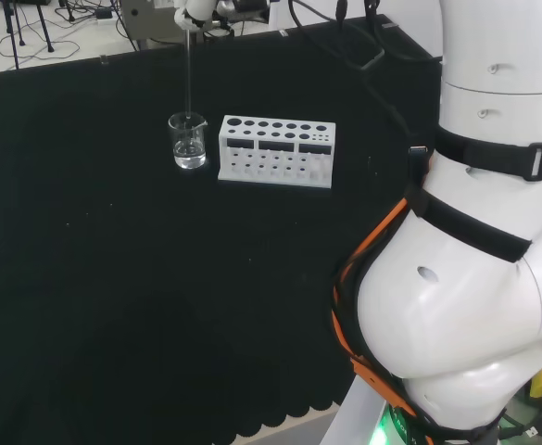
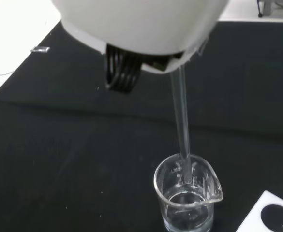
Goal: Stir in the beaker to the left of the white test tube rack with the glass rod.
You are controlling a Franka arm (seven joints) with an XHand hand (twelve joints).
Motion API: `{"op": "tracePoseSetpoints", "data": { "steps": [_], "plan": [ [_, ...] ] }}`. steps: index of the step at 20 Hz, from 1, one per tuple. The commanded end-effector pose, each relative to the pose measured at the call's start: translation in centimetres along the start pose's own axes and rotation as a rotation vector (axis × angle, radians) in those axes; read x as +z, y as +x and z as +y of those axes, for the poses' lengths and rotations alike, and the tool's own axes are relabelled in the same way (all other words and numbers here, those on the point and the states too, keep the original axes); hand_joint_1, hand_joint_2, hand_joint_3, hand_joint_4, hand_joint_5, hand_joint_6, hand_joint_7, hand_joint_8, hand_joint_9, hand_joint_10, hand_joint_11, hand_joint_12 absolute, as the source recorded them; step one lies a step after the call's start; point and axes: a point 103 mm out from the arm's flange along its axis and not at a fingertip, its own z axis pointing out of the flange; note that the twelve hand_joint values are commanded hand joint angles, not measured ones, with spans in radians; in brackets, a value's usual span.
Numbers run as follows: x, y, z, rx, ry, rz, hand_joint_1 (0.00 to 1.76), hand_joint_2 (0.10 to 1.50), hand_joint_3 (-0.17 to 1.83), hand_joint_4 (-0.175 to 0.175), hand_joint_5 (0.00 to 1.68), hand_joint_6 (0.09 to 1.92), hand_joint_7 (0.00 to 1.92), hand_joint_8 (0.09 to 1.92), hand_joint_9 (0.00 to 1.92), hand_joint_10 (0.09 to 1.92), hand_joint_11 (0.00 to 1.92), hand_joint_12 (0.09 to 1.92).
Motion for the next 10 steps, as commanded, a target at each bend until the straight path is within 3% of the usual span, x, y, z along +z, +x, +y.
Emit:
{"op": "tracePoseSetpoints", "data": {
  "steps": [1,10],
  "plan": [
    [1.2,-0.8,0.9,-0.016,0.023,0.020,1.22,0.46,0.99,-0.175,1.32,0.75,1.59,0.93,1.83,0.68,1.39,0.75],
    [4.8,-1.3,3.3,-0.041,0.110,0.013,1.22,0.46,0.99,-0.175,1.33,0.74,1.59,0.93,1.83,0.68,1.39,0.74]
  ]
}}
